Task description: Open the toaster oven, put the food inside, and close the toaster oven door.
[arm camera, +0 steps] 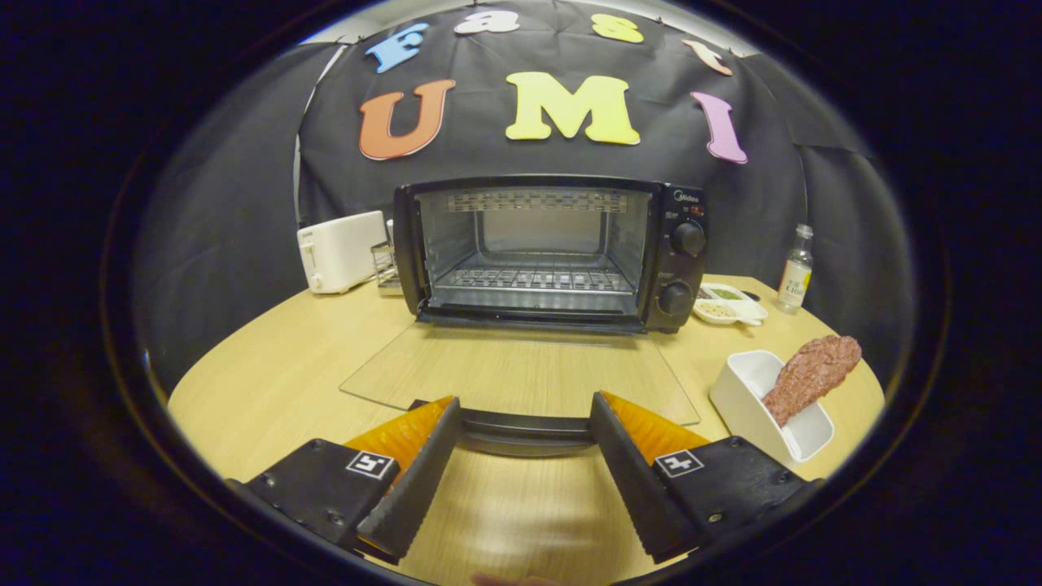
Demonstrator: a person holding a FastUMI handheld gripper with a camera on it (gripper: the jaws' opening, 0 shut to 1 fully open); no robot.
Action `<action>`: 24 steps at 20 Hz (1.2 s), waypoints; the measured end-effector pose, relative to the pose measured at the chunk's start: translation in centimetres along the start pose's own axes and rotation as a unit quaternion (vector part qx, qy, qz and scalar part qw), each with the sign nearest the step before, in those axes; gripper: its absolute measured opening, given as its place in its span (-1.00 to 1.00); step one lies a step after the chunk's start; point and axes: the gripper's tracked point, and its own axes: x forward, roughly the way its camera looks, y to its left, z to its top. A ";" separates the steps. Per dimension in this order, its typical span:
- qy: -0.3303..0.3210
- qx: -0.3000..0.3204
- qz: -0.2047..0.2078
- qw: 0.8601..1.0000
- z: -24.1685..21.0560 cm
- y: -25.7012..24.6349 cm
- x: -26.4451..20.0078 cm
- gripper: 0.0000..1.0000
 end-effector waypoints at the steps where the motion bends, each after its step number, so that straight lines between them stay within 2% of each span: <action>1: -0.002 -0.001 0.001 1.000 -0.1 0.0 -0.1 1.00; 8: -0.010 0.046 0.054 0.997 2.1 -1.1 -3.9 1.00; 19: -0.010 0.023 -0.003 1.000 6.9 -15.8 -10.4 1.00; 24: 0.065 0.015 -0.001 0.998 6.7 -22.1 -10.6 1.00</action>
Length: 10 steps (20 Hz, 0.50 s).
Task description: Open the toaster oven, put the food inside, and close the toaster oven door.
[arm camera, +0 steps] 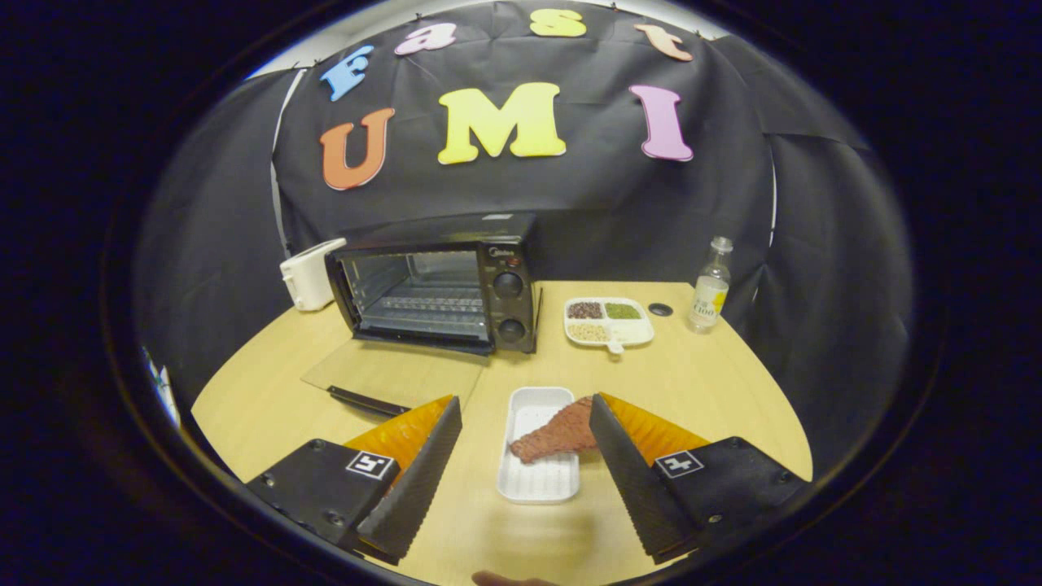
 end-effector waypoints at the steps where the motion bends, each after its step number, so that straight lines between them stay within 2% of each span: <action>1: 0.019 0.001 0.000 1.000 -0.1 -1.4 0.2 1.00; 5: 0.117 0.036 0.044 0.991 -0.8 -4.6 1.3 1.00; 7: 0.149 0.042 0.074 0.985 -0.9 -4.9 2.1 0.89; 10: 0.176 0.038 0.095 0.979 -1.5 -6.0 4.2 0.73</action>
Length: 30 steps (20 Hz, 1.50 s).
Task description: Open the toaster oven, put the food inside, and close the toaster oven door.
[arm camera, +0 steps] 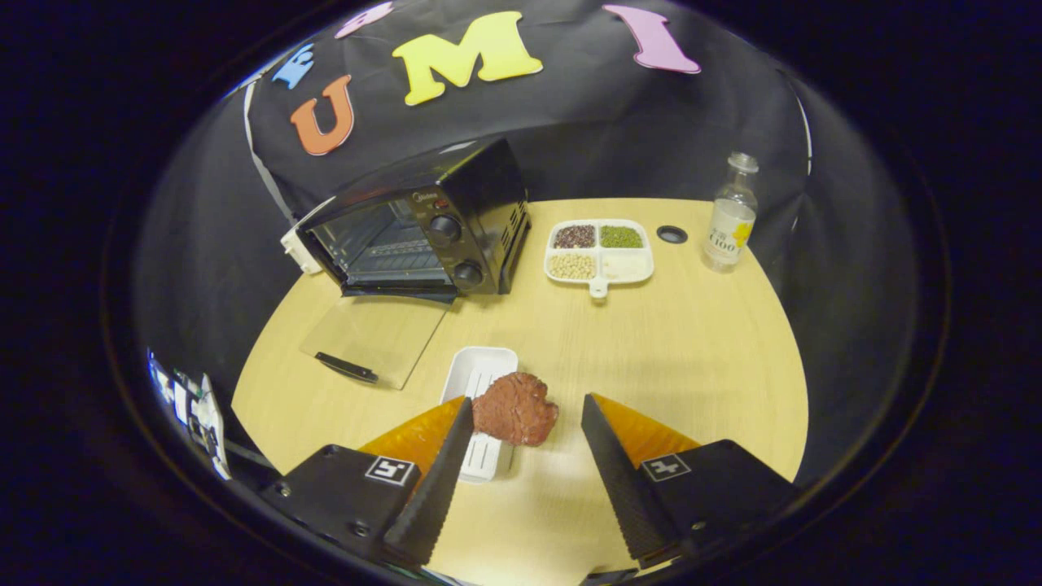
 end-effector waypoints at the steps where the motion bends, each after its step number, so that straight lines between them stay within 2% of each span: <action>1: 0.010 0.007 0.011 1.000 -0.1 0.0 0.6 0.64; 4: 0.030 0.023 0.044 0.998 -0.4 0.2 1.4 0.46; 7: 0.070 0.037 0.072 0.994 -2.6 0.3 1.8 -0.01; 10: 0.063 0.048 0.109 0.991 -3.0 1.2 0.6 -0.40; 11: 0.057 0.048 0.118 0.990 -3.1 1.7 0.2 -0.63; 13: 0.044 0.037 0.119 0.991 -3.4 2.5 -0.9 -0.73; 17: 0.022 -0.020 0.055 0.998 -3.6 2.3 -2.4 -0.75; 26: -0.041 -0.069 0.046 0.996 -1.3 7.9 -5.7 -0.81; 30: -0.068 -0.098 0.017 0.993 -0.2 10.7 -5.9 -0.83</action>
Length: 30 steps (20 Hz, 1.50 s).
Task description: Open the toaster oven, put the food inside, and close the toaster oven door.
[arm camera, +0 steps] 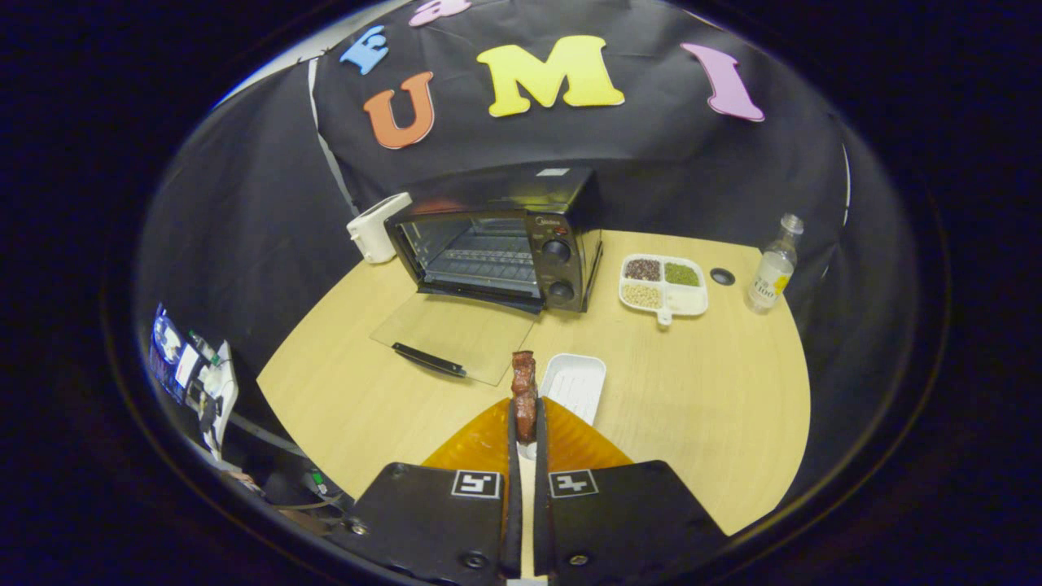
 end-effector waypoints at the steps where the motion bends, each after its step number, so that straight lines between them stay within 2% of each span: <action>1: -0.008 -0.012 -0.010 1.000 0.4 0.7 0.2 -0.83; 8: -0.074 -0.083 -0.044 0.993 3.5 6.7 3.7 -0.83; 12: -0.117 -0.066 -0.039 0.990 5.9 10.3 6.6 -0.83; 17: -0.140 -0.054 -0.033 0.988 7.5 13.4 11.7 -0.83; 21: -0.166 0.003 -0.014 0.986 8.5 14.6 15.7 -0.83; 24: -0.197 0.068 0.007 0.978 9.8 14.2 18.2 -0.83; 27: -0.228 0.152 0.034 0.961 11.6 13.1 20.3 -0.83; 30: -0.231 0.247 0.087 0.937 13.1 12.7 22.7 -0.83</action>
